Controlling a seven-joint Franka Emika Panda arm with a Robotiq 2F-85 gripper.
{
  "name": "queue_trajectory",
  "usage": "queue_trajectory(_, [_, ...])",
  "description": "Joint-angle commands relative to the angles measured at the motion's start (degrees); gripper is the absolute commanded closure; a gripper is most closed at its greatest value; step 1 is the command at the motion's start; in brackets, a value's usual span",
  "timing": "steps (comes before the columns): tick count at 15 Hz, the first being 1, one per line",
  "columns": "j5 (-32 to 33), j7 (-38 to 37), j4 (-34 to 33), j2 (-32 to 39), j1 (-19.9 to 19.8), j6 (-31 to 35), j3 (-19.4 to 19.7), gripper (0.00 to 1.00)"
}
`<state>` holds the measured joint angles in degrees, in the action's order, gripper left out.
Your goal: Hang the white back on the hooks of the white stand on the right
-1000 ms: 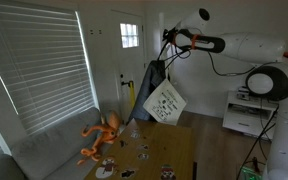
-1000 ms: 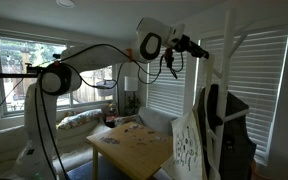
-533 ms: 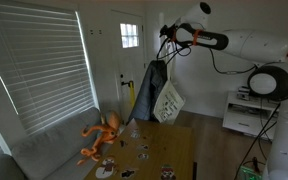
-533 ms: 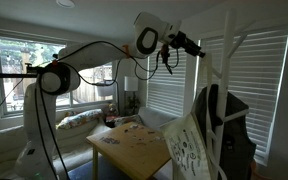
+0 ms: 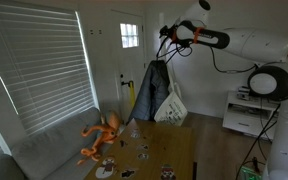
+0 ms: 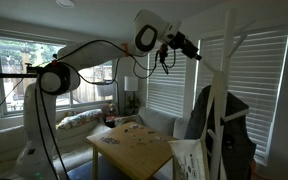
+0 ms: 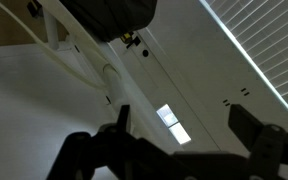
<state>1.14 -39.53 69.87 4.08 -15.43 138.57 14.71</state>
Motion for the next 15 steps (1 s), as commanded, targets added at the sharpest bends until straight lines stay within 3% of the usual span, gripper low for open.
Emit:
queue_trajectory(1, [1.5, -2.5, -1.6, -1.9, 0.6, -7.6, -0.1, 0.00])
queue_trajectory(7, [2.4, 1.8, -0.3, -6.9, 0.5, -25.7, -0.2, 0.00])
queue_trajectory(12, [3.5, 9.8, 5.8, -9.7, 0.1, -25.8, 0.2, 0.00])
queue_trajectory(13, [2.4, 7.3, 1.8, -7.3, 0.0, -25.9, 0.3, 0.00])
queue_trajectory(15, [2.6, 8.7, 3.4, -7.6, -0.1, -25.9, 0.3, 0.00])
